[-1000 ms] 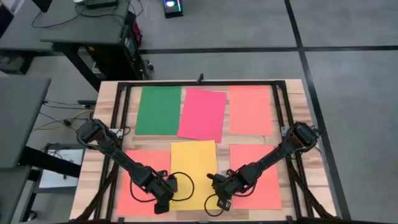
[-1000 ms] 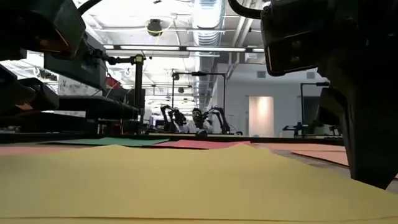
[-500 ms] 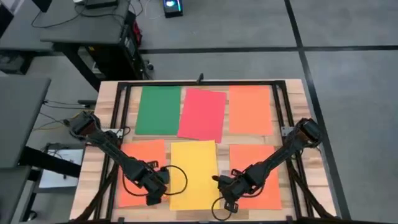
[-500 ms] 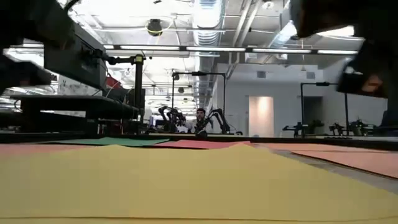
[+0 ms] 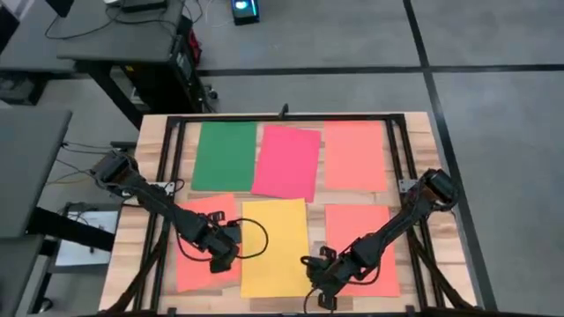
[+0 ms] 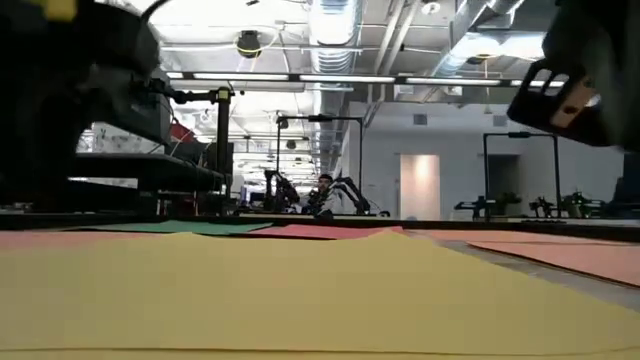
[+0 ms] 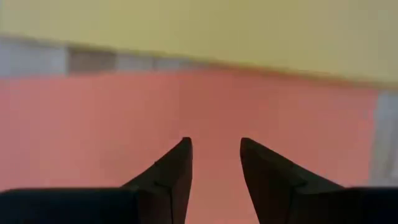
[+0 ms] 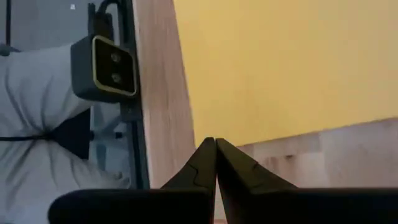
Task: Organize paper
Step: Stack the yellow paper on top of the yellow paper
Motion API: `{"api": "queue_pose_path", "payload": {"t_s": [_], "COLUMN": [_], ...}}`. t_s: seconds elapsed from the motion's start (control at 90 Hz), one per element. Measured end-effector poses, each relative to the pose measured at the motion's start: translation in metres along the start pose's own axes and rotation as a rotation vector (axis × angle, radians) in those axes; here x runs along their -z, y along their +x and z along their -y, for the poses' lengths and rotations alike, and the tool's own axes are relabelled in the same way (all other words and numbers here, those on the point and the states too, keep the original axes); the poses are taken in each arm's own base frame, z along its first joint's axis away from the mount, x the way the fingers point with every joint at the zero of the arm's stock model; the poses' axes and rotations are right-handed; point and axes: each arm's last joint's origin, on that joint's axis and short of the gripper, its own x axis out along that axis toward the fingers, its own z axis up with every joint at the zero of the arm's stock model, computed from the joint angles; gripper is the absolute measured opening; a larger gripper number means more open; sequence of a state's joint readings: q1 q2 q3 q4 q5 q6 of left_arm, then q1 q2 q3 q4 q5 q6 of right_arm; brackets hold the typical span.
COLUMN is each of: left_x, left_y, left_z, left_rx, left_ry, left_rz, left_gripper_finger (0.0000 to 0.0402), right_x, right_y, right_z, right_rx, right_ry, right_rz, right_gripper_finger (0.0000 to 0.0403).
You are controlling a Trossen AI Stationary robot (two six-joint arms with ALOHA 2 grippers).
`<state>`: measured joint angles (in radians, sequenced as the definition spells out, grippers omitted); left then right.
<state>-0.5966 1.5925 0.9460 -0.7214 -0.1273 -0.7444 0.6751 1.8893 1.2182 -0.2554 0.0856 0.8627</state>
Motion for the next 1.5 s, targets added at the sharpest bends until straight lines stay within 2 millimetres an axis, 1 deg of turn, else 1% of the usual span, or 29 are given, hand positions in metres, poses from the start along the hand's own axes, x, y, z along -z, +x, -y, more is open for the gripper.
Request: {"api": "queue_pose_path", "payload": {"t_s": [0.144,0.267,0.467,0.7,1.2,1.367,1.5], "left_x": [0.011,0.018,0.027,0.035,0.028,0.018,0.0], "left_y": [0.018,0.026,0.023,0.022,0.012,-0.003,-0.022], "left_z": [0.01,0.02,0.036,0.042,0.051,0.059,0.061], "left_rx": [-0.002,0.018,0.085,0.097,0.131,0.148,0.113], "left_ry": [0.018,0.025,0.041,0.067,0.077,0.136,0.217], "left_rz": [-0.09,-0.121,-0.103,-0.112,-0.094,-0.077,-0.026], "left_gripper_finger": [0.012,0.012,0.012,0.012,0.012,0.012,0.012], "right_x": [0.002,-0.001,-0.004,-0.007,-0.009,-0.01,-0.015], "right_y": [0.0,0.0,0.0,0.0,0.0,0.0,0.0], "right_z": [-0.001,0.002,0.005,0.007,0.008,0.007,0.002], "right_rx": [0.011,0.02,0.03,0.036,0.037,0.023,-0.016], "right_ry": [-0.023,-0.03,-0.049,-0.061,-0.056,-0.06,-0.078], "right_rz": [0.009,0.012,0.019,0.02,0.023,0.037,0.101], "right_gripper_finger": [0.0,0.0,0.0,0.0,0.0,0.0,0.0]}}
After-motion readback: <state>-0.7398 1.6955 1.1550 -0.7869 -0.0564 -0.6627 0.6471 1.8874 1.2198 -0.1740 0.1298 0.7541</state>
